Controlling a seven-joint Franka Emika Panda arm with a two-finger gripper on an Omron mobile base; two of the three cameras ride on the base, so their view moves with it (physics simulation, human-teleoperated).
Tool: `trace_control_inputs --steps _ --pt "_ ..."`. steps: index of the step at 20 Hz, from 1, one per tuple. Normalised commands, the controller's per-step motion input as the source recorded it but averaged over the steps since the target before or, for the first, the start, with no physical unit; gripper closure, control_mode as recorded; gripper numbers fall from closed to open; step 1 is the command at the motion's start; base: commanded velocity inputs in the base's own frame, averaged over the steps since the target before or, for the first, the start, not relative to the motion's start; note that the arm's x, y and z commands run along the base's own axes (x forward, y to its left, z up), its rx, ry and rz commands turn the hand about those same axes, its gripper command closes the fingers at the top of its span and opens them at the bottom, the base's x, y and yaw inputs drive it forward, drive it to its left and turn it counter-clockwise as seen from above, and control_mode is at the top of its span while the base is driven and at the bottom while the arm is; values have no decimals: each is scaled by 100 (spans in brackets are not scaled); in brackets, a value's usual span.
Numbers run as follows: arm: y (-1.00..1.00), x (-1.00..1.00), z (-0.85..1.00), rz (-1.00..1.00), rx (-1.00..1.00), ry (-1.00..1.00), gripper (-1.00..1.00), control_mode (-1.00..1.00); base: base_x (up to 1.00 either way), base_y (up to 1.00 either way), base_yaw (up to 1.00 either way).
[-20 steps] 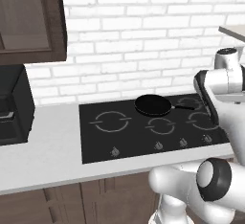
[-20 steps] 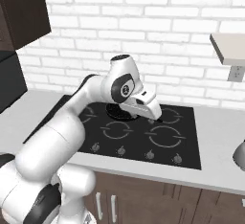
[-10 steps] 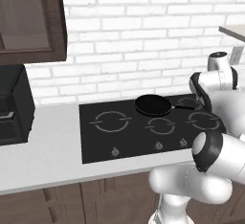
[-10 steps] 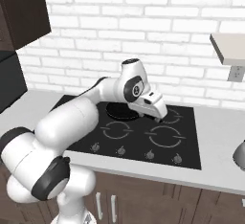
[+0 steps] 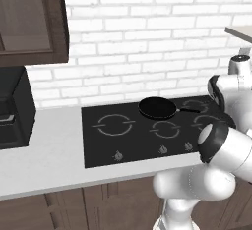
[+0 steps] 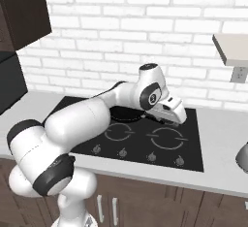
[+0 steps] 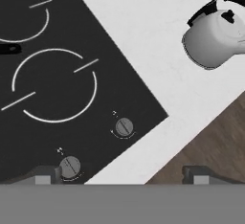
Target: Pick the kettle from the counter and place it on a stove burner. Then turn the burner on.
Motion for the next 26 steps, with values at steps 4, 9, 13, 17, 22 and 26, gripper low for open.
trace_control_inputs --steps 4,9,13,17,22,26 --pt "-49 -29 0 0 -5 -11 -100 -100 0 0 0" --pt "-42 -60 0 0 -4 -19 -100 -100 0 0 0" --pt "-42 -56 9 0 -3 -25 -100 -100 0 0 0" --pt "-45 -32 25 0 -1 -26 -100 -100 0 0 0" --pt "-35 -1 28 0 0 -20 -100 -100 0 0 0" --pt "-32 0 19 0 0 -11 -100 -100 0 0 0"
